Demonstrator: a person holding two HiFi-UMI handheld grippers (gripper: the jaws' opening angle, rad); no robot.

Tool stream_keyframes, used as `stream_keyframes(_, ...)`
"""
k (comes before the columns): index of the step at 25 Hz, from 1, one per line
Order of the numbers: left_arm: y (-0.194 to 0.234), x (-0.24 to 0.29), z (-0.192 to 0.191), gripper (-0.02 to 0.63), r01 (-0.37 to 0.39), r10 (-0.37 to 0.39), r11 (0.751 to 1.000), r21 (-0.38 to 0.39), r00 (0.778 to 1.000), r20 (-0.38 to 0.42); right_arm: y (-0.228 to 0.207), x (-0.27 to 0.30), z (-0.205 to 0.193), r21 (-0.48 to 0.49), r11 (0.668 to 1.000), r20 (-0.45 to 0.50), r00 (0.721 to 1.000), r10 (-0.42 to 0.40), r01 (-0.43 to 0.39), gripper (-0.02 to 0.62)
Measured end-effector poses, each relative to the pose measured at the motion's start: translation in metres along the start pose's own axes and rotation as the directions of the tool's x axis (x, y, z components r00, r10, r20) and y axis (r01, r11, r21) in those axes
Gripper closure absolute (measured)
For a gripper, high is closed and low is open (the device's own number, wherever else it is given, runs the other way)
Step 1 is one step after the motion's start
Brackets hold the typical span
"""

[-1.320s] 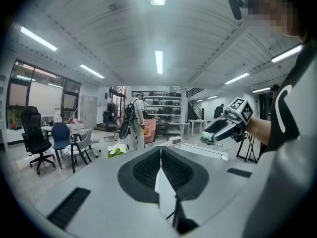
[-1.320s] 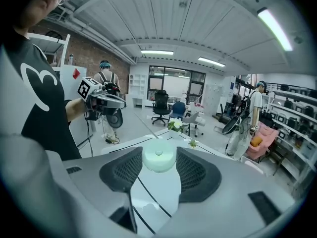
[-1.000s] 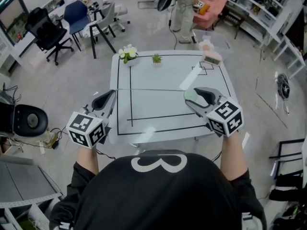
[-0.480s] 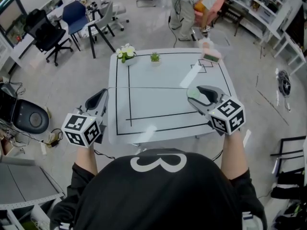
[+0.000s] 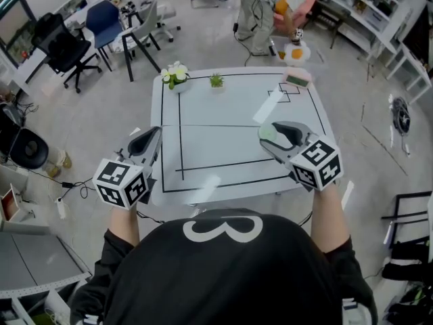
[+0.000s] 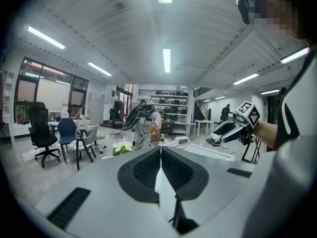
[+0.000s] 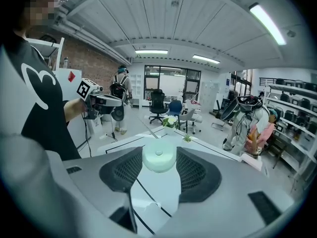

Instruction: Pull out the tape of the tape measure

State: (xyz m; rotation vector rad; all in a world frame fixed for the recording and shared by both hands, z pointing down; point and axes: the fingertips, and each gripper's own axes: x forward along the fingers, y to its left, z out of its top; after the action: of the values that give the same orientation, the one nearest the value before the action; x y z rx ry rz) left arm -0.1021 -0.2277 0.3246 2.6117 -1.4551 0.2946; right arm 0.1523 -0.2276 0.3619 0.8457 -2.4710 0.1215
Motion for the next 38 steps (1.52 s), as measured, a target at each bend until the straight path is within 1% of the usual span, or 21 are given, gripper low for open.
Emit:
stream_keyframes(4,-0.002,0.008,-0.002,0.600,0.007,-0.007,1.000,-0.007,1.000,-0.014,-0.004,0.005,-0.001,-0.007,1.000,-0.016,1.000,0.000,0.000,0.373)
stream_keyframes(13,0.007,0.035,-0.017,0.600,0.015,-0.018,0.999,-0.047,0.998,-0.055,-0.024,0.022,-0.013,0.006,1.000,-0.048,0.999,0.003,-0.002,0.373)
stream_keyframes(17,0.008,0.054,-0.033,0.600,0.034,-0.041,0.996,-0.079,0.995,-0.086,-0.041,0.037,-0.027,0.051,0.999,-0.074,0.997,0.005,-0.001,0.373)
stream_keyframes(21,0.007,0.075,-0.059,0.600,0.049,-0.066,0.991,-0.121,0.988,-0.141,-0.058,0.053,-0.048,0.092,0.996,-0.111,0.994,-0.010,0.020,0.373)
stream_keyframes(27,0.009,0.101,-0.108,0.600,0.036,-0.075,0.987,-0.155,0.965,-0.250,-0.071,0.085,-0.087,0.133,0.990,-0.184,0.983,-0.012,0.036,0.373)
stream_keyframes(29,0.012,0.106,-0.122,0.600,0.028,-0.079,0.983,-0.183,0.958,-0.277,-0.073,0.095,-0.100,0.149,0.988,-0.199,0.980,-0.010,0.040,0.373)
stream_keyframes(31,0.013,0.111,-0.138,0.600,0.021,-0.088,0.976,-0.217,0.949,-0.303,-0.073,0.106,-0.113,0.143,0.989,-0.222,0.975,-0.015,0.048,0.373)
stream_keyframes(34,0.014,0.120,-0.163,0.600,0.007,-0.094,0.971,-0.239,0.931,-0.353,-0.071,0.120,-0.134,0.124,0.991,-0.263,0.965,-0.017,0.051,0.373)
stream_keyframes(38,0.017,0.126,-0.198,0.600,-0.026,-0.082,0.970,-0.241,0.901,-0.425,-0.064,0.136,-0.158,0.131,0.991,-0.304,0.953,0.000,0.041,0.371)
